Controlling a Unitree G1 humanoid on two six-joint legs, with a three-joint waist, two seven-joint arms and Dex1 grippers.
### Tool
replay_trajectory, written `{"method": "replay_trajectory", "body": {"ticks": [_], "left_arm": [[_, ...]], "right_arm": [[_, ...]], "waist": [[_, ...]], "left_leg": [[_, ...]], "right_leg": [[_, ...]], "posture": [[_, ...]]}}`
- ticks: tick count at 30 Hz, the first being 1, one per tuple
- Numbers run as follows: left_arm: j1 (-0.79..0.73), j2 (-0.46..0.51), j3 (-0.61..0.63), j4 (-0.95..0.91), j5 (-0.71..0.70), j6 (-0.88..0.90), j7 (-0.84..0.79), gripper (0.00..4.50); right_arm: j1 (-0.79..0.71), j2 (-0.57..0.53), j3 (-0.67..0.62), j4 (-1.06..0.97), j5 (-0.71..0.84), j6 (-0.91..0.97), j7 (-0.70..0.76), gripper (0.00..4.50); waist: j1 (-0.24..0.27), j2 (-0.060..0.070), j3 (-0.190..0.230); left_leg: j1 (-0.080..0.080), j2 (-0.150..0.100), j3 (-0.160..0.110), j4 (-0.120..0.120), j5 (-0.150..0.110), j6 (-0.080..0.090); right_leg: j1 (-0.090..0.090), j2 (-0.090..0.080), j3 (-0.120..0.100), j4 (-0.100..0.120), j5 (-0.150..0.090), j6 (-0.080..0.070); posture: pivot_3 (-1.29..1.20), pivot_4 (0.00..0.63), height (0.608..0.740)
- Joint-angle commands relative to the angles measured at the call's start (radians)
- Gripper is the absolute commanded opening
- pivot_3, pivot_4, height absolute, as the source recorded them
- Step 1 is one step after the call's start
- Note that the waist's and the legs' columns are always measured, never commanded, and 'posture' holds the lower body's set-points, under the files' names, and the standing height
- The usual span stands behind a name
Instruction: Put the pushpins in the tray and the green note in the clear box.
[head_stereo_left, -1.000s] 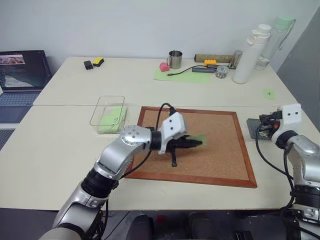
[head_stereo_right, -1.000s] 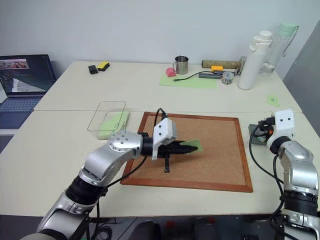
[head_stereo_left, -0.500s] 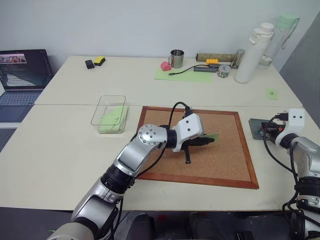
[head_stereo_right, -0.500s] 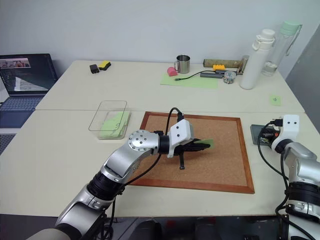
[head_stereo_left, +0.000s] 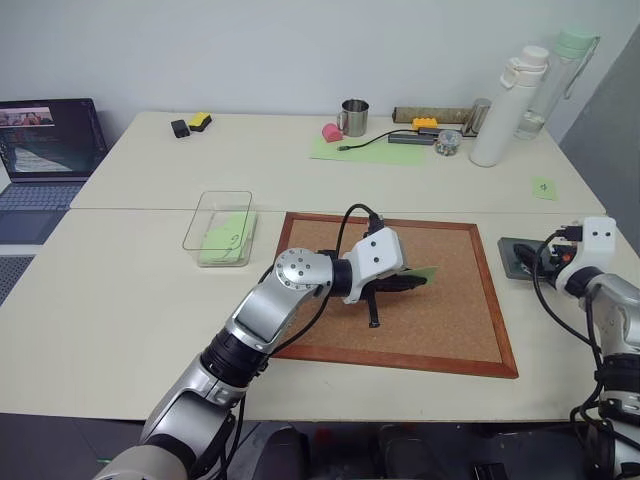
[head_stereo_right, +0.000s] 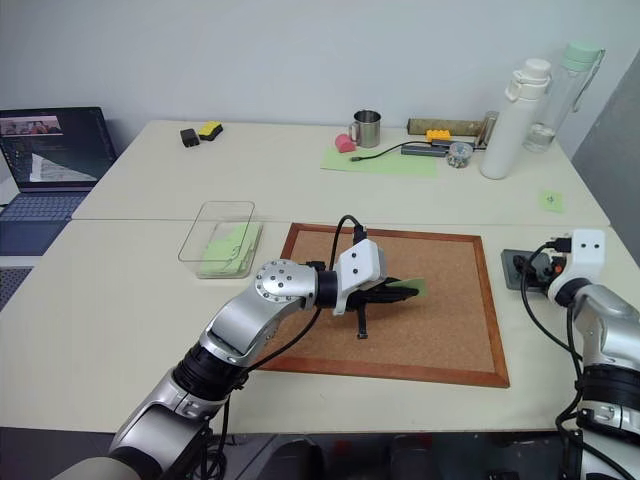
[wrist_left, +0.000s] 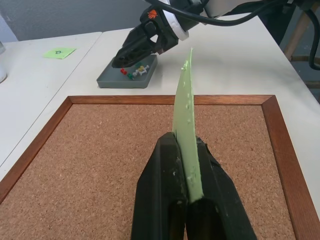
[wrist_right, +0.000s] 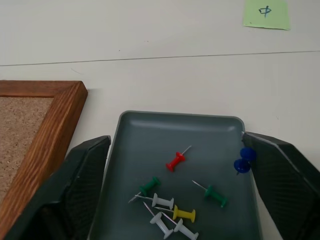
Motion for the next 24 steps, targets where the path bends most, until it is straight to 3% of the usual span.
{"method": "replay_trajectory", "body": {"ticks": [1, 24], "left_arm": [[-0.029, -0.004, 0.031, -0.008, -0.003, -0.011, -0.005, 0.0], [-0.018, 0.017, 0.082, -0.022, -0.019, 0.021, 0.012, 0.0]], "right_arm": [[-0.002, -0.021, -0.021, -0.037, 0.021, -0.016, 0.003, 4.46], [0.004, 0.001, 0.023, -0.163, 0.091, 0.019, 0.047, 4.46]], "waist": [[0.0, 0.0, 0.0], [0.0, 0.0, 0.0]], "left_leg": [[0.0, 0.0, 0.0, 0.0, 0.0, 0.0], [0.0, 0.0, 0.0, 0.0, 0.0, 0.0]], "right_leg": [[0.0, 0.0, 0.0, 0.0, 0.0, 0.0], [0.0, 0.0, 0.0, 0.0, 0.0, 0.0]], "posture": [[0.0, 0.15, 0.74], [0.0, 0.15, 0.74]]}}
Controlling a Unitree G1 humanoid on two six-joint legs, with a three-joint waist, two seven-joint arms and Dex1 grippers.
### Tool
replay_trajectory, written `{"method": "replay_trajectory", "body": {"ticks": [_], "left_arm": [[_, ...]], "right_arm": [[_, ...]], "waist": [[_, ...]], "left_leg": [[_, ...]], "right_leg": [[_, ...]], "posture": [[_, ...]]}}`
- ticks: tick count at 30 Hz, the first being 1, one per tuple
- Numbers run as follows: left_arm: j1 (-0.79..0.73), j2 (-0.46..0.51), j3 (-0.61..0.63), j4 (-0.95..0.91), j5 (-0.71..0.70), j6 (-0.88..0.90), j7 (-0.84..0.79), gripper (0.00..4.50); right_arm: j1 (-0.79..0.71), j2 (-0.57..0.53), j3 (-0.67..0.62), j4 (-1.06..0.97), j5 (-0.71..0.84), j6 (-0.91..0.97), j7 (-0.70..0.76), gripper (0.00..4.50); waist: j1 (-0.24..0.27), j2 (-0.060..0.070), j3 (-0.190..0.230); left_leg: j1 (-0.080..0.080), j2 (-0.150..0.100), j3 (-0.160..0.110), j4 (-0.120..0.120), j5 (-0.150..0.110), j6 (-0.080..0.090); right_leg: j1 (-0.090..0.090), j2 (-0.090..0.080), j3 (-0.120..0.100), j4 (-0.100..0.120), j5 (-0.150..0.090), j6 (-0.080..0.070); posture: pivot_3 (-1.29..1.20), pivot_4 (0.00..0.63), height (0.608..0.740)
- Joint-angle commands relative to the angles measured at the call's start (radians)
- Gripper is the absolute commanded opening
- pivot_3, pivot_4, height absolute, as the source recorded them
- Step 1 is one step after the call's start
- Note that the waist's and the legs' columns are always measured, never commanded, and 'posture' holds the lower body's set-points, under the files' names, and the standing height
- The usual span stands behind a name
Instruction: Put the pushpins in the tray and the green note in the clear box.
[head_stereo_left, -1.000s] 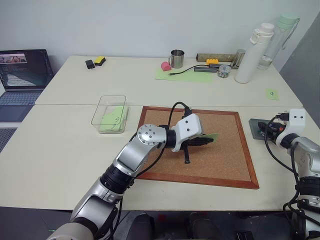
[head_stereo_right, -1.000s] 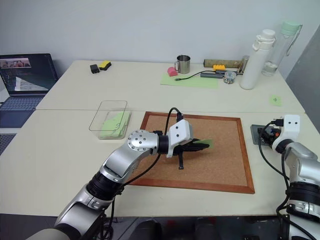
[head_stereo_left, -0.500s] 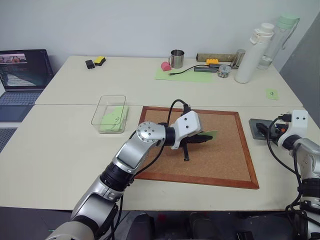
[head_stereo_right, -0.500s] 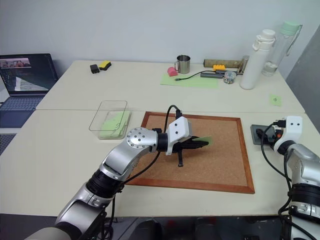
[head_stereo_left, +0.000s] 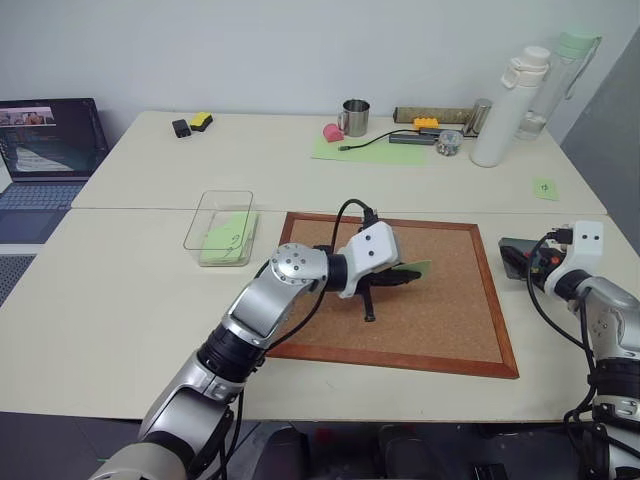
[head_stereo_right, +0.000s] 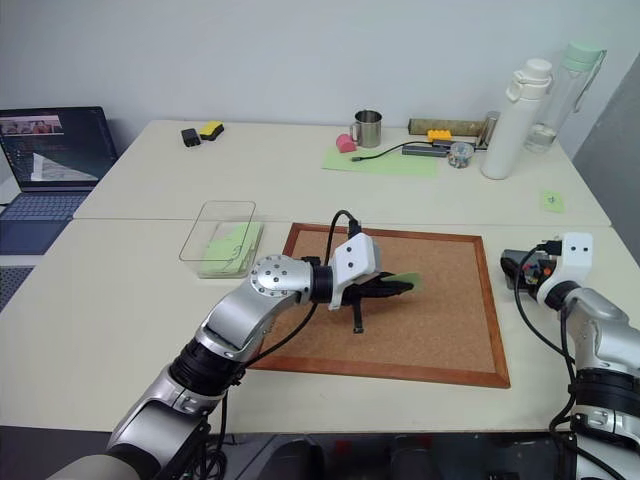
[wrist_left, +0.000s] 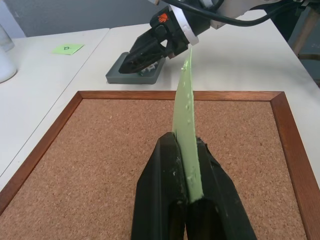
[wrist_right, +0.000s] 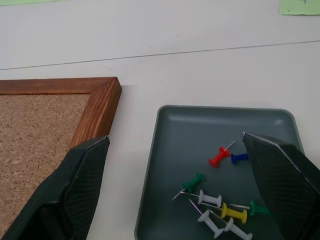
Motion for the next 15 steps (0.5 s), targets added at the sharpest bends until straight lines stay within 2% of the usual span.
{"method": "replay_trajectory", "body": {"ticks": [1, 6, 9, 15], "left_arm": [[-0.01, 0.0, 0.078, -0.03, -0.029, 0.019, 0.026, 0.0], [-0.009, 0.038, 0.272, -0.04, -0.106, 0.111, 0.1, 0.0], [0.013, 0.11, 0.449, -0.01, -0.12, 0.146, 0.196, 0.0], [0.026, 0.191, 0.669, 0.077, -0.086, 0.162, 0.413, 0.0]], "right_arm": [[-0.008, -0.033, 0.006, -0.126, 0.03, 0.002, 0.042, 4.46], [0.035, -0.082, 0.028, -0.378, 0.15, 0.1, 0.177, 4.46], [0.06, -0.12, 0.02, -0.583, 0.311, 0.193, 0.269, 4.46], [0.01, -0.142, 0.033, -0.771, 0.586, 0.373, 0.275, 4.46]], "waist": [[-0.001, 0.0, 0.0], [-0.001, 0.001, 0.0], [-0.003, 0.002, 0.001], [0.0, -0.001, 0.003]], "left_leg": [[0.0, 0.0, 0.0, 0.0, 0.0, 0.0], [0.0, 0.001, -0.001, 0.0, 0.0, 0.0], [-0.001, 0.001, -0.002, 0.0, 0.0, 0.0], [-0.001, 0.004, -0.005, 0.0, 0.0, 0.0]], "right_leg": [[0.0, 0.0, 0.0, 0.0, 0.0, 0.0], [0.0, 0.0, -0.001, 0.0, 0.0, 0.0], [0.0, 0.0, -0.002, 0.0, 0.0, 0.0], [0.0, -0.001, -0.004, 0.0, 0.0, 0.0]], "posture": [[0.0, 0.15, 0.74], [0.0, 0.15, 0.74], [0.0, 0.15, 0.74], [0.0, 0.15, 0.74]]}}
